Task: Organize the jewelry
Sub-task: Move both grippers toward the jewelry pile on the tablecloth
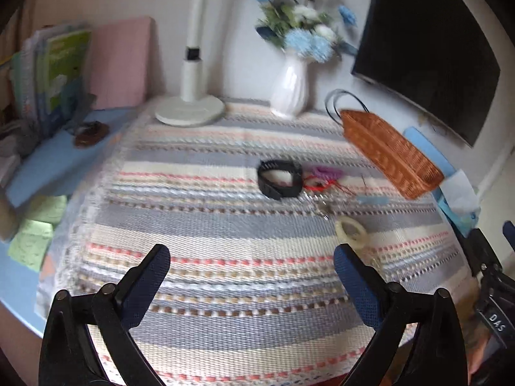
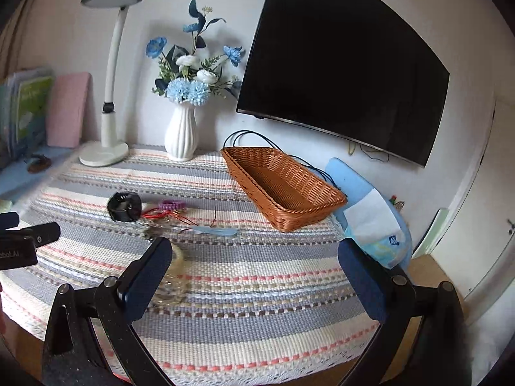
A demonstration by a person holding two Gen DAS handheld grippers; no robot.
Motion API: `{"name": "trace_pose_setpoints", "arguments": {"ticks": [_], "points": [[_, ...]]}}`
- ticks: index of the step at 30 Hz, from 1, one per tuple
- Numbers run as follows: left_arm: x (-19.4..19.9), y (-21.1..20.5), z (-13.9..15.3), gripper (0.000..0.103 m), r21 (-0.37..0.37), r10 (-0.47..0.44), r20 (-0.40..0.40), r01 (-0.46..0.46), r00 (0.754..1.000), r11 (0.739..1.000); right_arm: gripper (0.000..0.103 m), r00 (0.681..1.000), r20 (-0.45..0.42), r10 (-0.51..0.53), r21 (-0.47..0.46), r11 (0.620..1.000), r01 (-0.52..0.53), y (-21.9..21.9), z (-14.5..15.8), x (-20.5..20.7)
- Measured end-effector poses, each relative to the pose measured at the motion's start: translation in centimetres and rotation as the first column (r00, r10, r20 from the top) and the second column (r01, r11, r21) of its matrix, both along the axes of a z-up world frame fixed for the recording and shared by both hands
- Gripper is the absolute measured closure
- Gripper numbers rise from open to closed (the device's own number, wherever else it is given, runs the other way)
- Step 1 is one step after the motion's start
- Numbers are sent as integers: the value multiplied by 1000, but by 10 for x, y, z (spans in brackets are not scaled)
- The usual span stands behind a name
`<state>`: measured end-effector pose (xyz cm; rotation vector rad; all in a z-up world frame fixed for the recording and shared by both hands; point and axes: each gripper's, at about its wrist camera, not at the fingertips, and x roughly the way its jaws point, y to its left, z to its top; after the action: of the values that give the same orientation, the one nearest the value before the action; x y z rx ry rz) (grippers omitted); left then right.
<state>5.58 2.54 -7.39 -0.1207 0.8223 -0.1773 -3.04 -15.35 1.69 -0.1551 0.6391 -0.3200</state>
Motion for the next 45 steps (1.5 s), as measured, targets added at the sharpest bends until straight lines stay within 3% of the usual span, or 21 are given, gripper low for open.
{"name": "trace_pose_setpoints", "arguments": {"ticks": [3, 6, 10, 14, 16, 21, 23, 26, 32, 45], "points": [[5, -9, 6, 9, 53, 31, 34, -33, 999, 998, 0, 1000, -5, 2, 1, 1000, -2, -3, 0, 13], [5, -18, 21, 9, 102, 16, 127, -29, 992, 994, 0, 1000, -17, 4, 10, 1000, -4, -3, -2, 26], [2, -18, 25, 9, 101, 25, 206, -46, 978, 994, 0, 1000, -15, 22, 21, 1000, -22, -1, -7, 30], [0, -16, 18, 9, 97, 55, 207, -77, 977, 992, 0, 999, -41, 5, 22, 1000, -4, -4, -18, 34], [-5, -17, 22, 9, 123, 83, 260, -118, 962, 985, 0, 998, -60, -1, 60, 998, 5, -9, -24, 36], [-31, -29, 34, 9, 239, 120, 453, -250, 883, 938, 0, 996, -87, -19, 95, 995, 27, -18, -36, 39], [-30, -28, 35, 9, 224, 122, 450, -244, 885, 944, 0, 996, -88, -26, 97, 995, 35, -19, -37, 39], [-22, -25, 28, 9, 183, 105, 384, -187, 917, 965, 0, 996, -88, -24, 110, 993, 33, -21, -38, 39], [-29, -31, 23, 8, 246, 140, 417, -260, 898, 934, 0, 995, -92, -33, 118, 992, 44, -22, -41, 40], [-40, -43, 24, 8, 268, 55, 436, -188, 898, 945, 0, 991, -136, -18, 147, 988, 38, -18, -52, 44]]}}
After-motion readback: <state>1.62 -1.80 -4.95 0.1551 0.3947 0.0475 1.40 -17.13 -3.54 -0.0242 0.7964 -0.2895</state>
